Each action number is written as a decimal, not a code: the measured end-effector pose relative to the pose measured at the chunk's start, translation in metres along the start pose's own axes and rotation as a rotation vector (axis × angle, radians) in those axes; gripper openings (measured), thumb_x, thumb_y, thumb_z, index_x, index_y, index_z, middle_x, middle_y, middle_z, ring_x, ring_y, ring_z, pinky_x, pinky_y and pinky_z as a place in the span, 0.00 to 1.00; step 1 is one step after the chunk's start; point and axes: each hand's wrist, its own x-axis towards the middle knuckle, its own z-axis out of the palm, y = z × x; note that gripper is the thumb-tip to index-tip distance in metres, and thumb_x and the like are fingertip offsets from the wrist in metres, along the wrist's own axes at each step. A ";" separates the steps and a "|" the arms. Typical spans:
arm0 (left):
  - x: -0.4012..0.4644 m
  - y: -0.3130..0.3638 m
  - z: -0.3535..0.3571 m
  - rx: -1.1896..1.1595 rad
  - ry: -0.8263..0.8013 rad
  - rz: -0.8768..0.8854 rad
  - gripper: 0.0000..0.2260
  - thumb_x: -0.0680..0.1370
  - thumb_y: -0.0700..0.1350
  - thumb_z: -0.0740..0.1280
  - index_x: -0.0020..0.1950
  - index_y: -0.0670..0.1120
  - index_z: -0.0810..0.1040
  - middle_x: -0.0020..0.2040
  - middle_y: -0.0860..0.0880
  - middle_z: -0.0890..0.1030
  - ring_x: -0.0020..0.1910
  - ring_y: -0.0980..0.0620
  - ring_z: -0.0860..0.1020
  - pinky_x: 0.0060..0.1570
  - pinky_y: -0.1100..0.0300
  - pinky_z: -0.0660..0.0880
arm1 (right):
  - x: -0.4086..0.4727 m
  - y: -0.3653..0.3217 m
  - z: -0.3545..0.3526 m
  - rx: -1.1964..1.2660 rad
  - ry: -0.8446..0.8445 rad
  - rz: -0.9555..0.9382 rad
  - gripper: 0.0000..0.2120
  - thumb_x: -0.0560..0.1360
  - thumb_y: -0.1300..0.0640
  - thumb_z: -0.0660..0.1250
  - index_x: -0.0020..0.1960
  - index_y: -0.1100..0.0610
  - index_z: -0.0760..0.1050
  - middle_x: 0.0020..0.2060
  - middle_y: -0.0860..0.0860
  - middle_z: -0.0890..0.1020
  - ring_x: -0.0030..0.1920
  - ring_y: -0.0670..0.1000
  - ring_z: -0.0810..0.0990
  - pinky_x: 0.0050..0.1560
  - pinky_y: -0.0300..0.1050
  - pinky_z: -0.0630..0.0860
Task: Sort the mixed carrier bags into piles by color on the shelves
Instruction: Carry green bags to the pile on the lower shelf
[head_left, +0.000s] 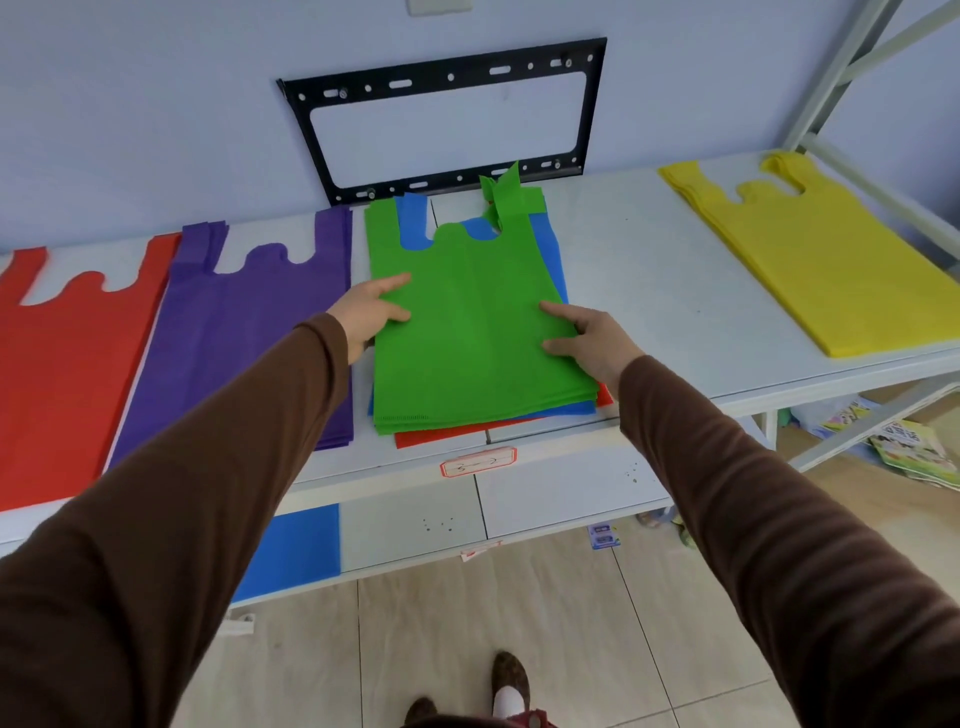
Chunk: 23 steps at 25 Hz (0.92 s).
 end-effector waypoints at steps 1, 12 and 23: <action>-0.002 0.006 0.000 0.004 -0.003 0.021 0.34 0.70 0.35 0.70 0.74 0.56 0.67 0.77 0.47 0.64 0.74 0.44 0.65 0.73 0.43 0.63 | 0.000 -0.007 0.000 -0.032 -0.002 -0.012 0.27 0.73 0.69 0.69 0.69 0.53 0.72 0.61 0.57 0.80 0.54 0.57 0.82 0.59 0.52 0.78; -0.182 -0.002 -0.060 -0.045 0.118 0.499 0.39 0.72 0.34 0.67 0.77 0.58 0.56 0.78 0.55 0.59 0.75 0.54 0.64 0.72 0.49 0.65 | -0.176 -0.033 0.063 0.213 0.073 -0.357 0.29 0.74 0.70 0.66 0.71 0.50 0.70 0.69 0.49 0.75 0.66 0.50 0.76 0.65 0.47 0.74; -0.346 -0.262 -0.009 -0.047 0.021 0.236 0.37 0.75 0.32 0.66 0.79 0.54 0.56 0.79 0.54 0.57 0.77 0.58 0.56 0.77 0.56 0.52 | -0.355 0.160 0.201 0.161 0.010 0.018 0.31 0.74 0.70 0.66 0.71 0.47 0.69 0.68 0.47 0.74 0.67 0.55 0.75 0.66 0.54 0.73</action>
